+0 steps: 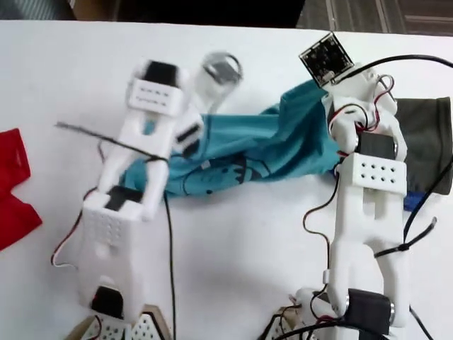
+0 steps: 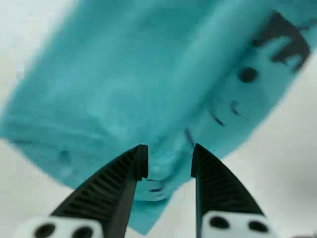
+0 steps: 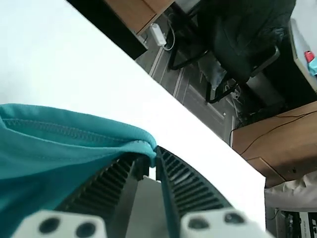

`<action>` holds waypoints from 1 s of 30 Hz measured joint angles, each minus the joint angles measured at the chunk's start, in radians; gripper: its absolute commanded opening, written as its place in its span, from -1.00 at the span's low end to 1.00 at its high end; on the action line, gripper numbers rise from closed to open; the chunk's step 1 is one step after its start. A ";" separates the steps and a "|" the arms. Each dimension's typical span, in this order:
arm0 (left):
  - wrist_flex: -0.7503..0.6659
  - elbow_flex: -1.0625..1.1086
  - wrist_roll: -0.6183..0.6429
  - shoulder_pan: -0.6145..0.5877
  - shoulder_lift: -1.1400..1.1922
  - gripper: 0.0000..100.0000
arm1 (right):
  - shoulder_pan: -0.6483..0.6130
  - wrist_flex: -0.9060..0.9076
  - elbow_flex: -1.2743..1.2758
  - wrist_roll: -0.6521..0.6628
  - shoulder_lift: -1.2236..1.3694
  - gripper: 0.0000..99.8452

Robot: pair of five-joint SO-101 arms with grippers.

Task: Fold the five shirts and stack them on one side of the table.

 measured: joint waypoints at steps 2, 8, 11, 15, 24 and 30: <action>-0.012 0.064 -0.015 0.008 0.000 -0.67 | 0.000 -0.003 0.000 0.000 0.000 -0.96; -0.144 0.186 -0.023 -0.064 0.000 -0.67 | 0.012 -0.003 0.000 0.000 0.000 -0.96; -0.261 0.261 -0.034 -0.127 0.000 -0.67 | 0.023 -0.003 0.000 0.000 0.000 -0.96; -0.414 0.276 -0.005 -0.201 0.028 -0.67 | 0.023 -0.003 0.000 0.000 0.000 -0.96; -0.454 0.009 0.187 -0.295 0.183 -0.66 | 0.023 -0.003 0.000 0.000 0.000 -0.96; -0.305 -0.218 0.213 -0.302 0.212 -0.66 | 0.023 -0.003 0.000 0.000 0.000 -0.96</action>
